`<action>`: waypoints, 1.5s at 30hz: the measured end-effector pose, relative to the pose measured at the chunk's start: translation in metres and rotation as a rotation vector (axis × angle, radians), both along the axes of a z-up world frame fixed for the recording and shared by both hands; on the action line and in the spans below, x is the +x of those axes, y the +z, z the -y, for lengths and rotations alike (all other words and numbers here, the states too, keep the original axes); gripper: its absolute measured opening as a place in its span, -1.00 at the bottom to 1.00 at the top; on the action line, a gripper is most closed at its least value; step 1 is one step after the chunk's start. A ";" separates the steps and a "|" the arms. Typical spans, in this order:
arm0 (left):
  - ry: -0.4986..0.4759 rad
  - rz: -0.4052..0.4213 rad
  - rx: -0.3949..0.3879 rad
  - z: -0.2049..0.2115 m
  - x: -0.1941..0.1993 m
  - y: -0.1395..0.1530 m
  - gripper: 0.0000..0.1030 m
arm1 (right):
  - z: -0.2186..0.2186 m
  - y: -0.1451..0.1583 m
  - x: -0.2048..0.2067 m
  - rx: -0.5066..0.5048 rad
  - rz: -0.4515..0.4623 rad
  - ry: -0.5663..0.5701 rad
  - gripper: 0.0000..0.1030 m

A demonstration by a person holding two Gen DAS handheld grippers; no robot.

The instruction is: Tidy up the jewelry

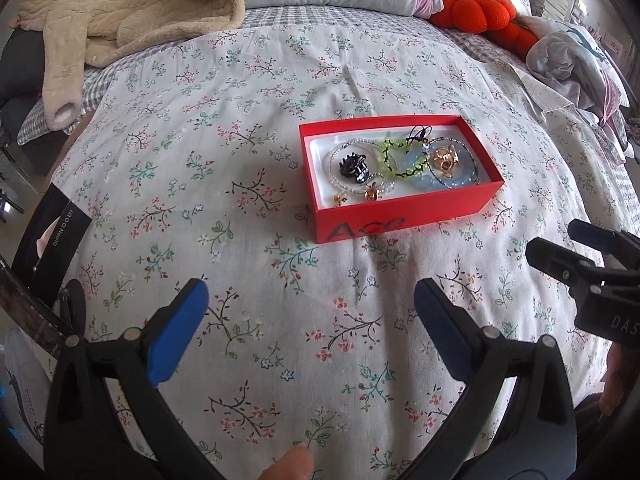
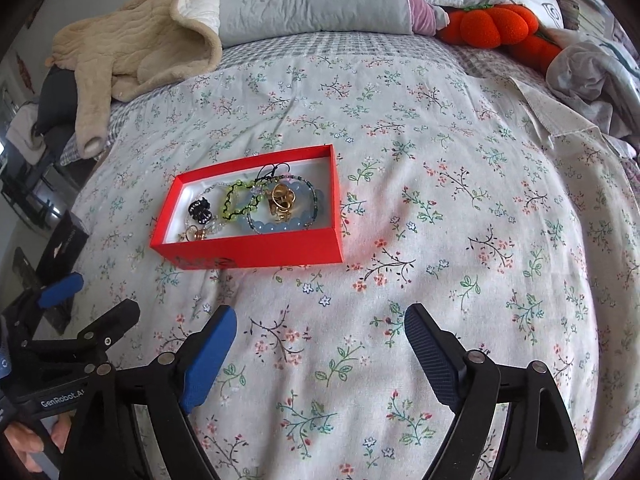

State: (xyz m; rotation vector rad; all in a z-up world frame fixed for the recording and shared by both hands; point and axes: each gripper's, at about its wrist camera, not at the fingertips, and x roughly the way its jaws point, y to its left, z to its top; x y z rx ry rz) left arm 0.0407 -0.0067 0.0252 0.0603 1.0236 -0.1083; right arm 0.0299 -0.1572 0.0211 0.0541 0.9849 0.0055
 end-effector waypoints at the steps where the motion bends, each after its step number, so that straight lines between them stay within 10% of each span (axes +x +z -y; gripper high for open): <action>1: 0.003 0.001 0.005 0.000 -0.001 -0.001 0.98 | -0.001 0.000 -0.002 -0.021 0.002 -0.002 0.71; 45: -0.017 -0.014 0.000 0.009 -0.002 -0.007 0.98 | 0.000 -0.013 0.000 -0.051 -0.038 -0.009 0.72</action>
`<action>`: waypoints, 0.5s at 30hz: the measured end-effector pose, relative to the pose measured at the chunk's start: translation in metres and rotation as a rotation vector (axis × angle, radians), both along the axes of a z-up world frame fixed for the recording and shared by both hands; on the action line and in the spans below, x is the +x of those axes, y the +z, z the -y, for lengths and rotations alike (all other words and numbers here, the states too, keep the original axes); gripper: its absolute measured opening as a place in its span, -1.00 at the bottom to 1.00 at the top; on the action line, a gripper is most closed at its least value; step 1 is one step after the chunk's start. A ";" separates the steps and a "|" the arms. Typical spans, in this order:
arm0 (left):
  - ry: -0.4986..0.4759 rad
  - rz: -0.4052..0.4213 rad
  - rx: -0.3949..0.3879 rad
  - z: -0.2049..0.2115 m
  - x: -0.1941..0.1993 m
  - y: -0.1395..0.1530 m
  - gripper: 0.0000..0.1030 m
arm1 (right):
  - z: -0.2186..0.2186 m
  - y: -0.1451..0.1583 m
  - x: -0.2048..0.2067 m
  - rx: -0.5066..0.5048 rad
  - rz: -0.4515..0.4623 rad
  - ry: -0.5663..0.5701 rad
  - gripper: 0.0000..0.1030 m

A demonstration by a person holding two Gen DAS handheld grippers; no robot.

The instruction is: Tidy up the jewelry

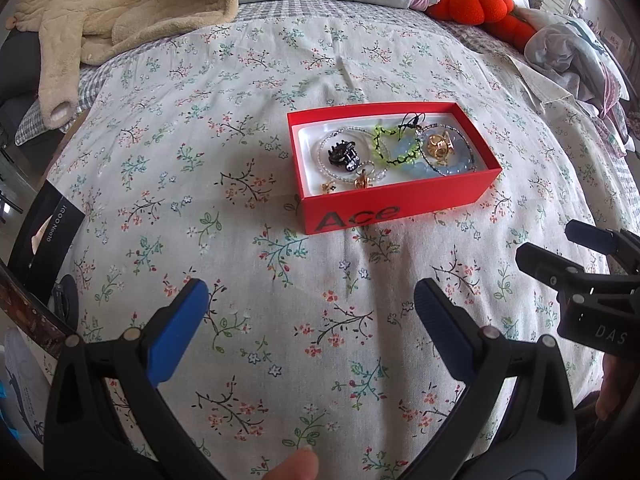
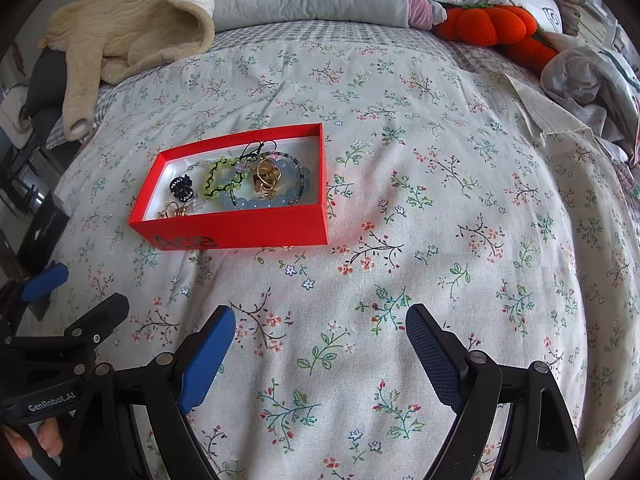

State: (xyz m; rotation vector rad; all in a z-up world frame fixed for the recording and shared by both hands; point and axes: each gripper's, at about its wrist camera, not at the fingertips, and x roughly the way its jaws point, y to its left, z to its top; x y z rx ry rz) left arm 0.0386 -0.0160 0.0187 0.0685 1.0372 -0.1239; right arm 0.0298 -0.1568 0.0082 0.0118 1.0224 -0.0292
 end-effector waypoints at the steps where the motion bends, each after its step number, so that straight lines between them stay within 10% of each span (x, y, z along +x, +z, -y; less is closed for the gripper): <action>1: -0.001 0.000 0.000 0.000 0.000 0.000 0.98 | 0.000 0.000 0.000 0.000 0.000 -0.001 0.72; 15: -0.001 -0.001 0.003 0.001 0.000 -0.001 0.98 | 0.001 0.000 0.000 0.001 -0.003 -0.001 0.72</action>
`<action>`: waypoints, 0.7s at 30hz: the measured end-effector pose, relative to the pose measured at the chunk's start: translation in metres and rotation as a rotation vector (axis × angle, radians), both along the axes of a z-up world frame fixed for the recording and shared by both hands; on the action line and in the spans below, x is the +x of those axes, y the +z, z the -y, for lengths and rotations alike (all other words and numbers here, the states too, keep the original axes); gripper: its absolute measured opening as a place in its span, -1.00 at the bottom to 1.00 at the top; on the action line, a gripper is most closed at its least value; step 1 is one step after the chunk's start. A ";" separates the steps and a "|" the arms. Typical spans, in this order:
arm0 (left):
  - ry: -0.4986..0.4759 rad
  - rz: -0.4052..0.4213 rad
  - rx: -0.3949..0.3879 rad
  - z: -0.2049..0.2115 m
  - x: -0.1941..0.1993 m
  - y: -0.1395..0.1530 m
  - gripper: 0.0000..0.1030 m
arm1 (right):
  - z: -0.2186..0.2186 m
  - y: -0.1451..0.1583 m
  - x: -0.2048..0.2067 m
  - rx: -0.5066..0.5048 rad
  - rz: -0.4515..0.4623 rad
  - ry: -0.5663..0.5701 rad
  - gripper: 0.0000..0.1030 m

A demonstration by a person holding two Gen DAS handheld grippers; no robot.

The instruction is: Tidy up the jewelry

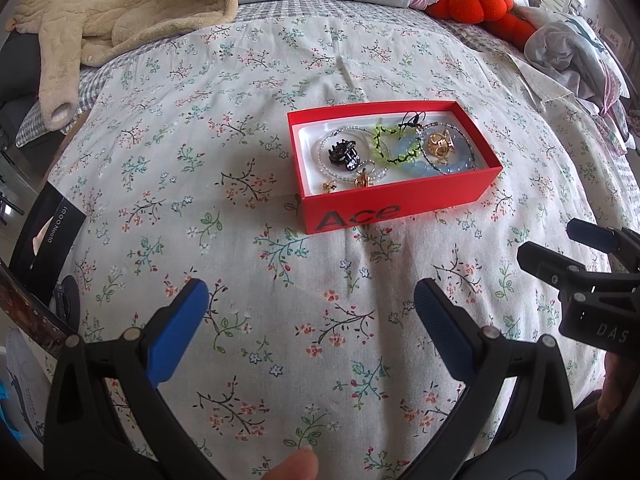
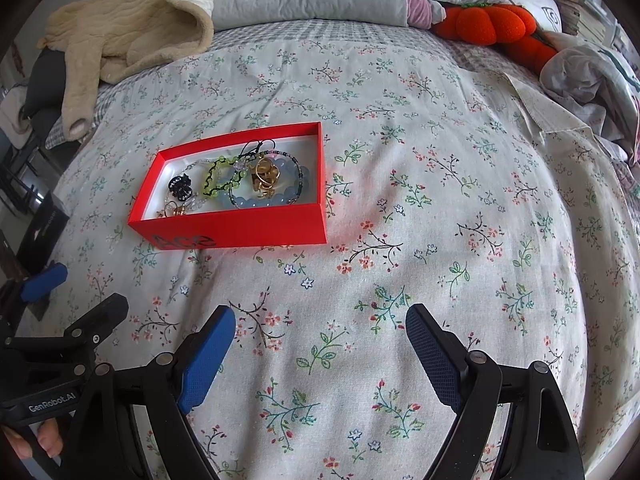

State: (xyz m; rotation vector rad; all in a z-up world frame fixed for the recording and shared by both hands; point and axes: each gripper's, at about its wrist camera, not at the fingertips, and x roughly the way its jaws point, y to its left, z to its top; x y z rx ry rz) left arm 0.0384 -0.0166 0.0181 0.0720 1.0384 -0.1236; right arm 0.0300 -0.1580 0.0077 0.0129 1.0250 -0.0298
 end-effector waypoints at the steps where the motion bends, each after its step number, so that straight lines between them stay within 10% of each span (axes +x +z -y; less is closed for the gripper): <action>1: 0.000 0.000 0.001 -0.001 0.000 0.000 0.98 | 0.000 0.000 0.000 0.000 0.000 -0.001 0.72; 21: 0.002 -0.001 0.009 -0.002 0.001 -0.001 0.98 | 0.000 0.000 0.000 0.001 -0.001 -0.001 0.72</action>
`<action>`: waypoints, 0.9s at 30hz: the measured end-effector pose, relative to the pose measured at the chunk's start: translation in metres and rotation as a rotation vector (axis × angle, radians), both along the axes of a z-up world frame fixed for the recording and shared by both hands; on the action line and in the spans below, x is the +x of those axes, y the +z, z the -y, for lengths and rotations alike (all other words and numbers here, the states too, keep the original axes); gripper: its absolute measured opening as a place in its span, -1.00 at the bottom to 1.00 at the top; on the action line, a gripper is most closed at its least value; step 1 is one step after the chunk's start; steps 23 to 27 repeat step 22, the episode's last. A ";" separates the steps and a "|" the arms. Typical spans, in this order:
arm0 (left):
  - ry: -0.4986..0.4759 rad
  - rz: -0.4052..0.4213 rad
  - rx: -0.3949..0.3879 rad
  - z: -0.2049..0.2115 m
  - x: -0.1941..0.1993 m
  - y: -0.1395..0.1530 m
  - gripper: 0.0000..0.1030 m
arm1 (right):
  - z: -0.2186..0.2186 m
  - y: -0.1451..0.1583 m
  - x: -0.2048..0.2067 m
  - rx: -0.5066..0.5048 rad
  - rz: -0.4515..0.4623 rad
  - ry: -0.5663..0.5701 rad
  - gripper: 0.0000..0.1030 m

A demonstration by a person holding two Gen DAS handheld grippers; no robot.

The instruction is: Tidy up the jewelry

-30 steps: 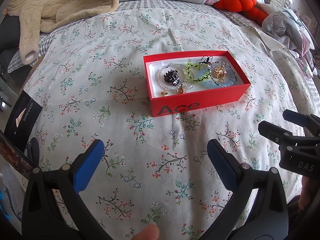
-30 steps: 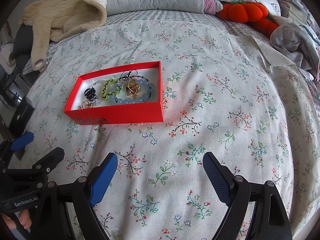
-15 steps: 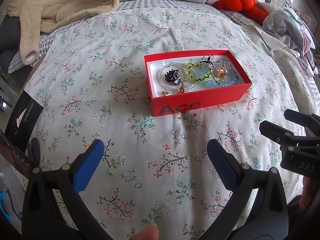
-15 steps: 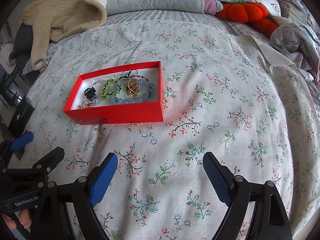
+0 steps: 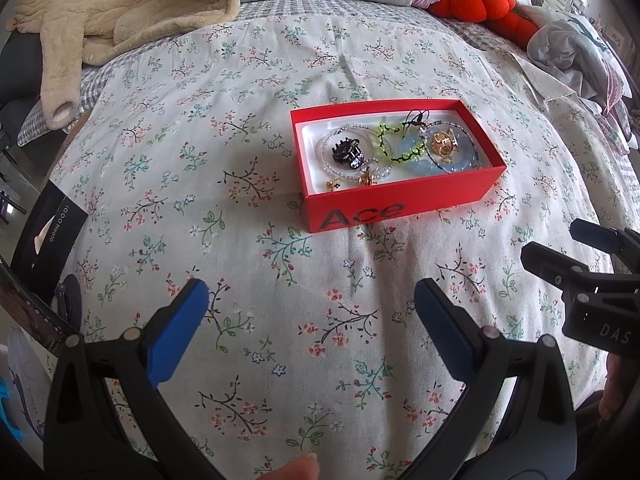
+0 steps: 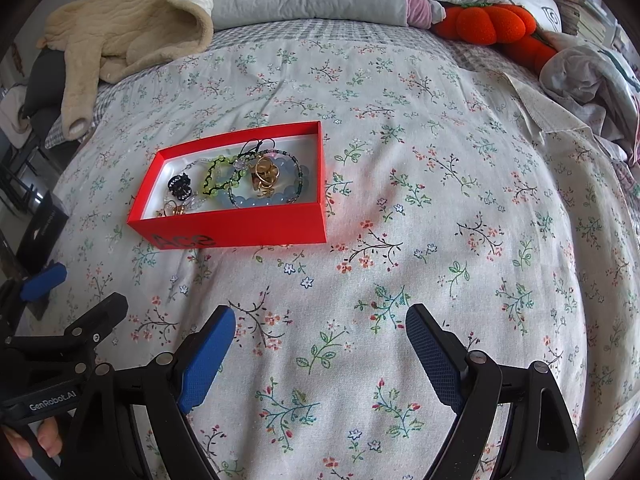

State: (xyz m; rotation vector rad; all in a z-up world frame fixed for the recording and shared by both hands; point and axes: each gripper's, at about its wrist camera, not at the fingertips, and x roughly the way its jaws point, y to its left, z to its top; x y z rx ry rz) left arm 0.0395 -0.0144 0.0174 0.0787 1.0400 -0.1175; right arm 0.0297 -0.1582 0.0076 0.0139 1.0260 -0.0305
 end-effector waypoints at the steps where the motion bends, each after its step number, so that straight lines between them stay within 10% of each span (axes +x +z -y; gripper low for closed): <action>1: 0.001 0.000 0.000 -0.001 0.000 0.000 0.98 | 0.000 0.000 0.000 -0.001 0.001 0.001 0.72; 27: 0.026 -0.010 0.012 -0.003 0.001 -0.005 0.98 | -0.001 -0.002 0.000 -0.007 -0.004 -0.001 0.72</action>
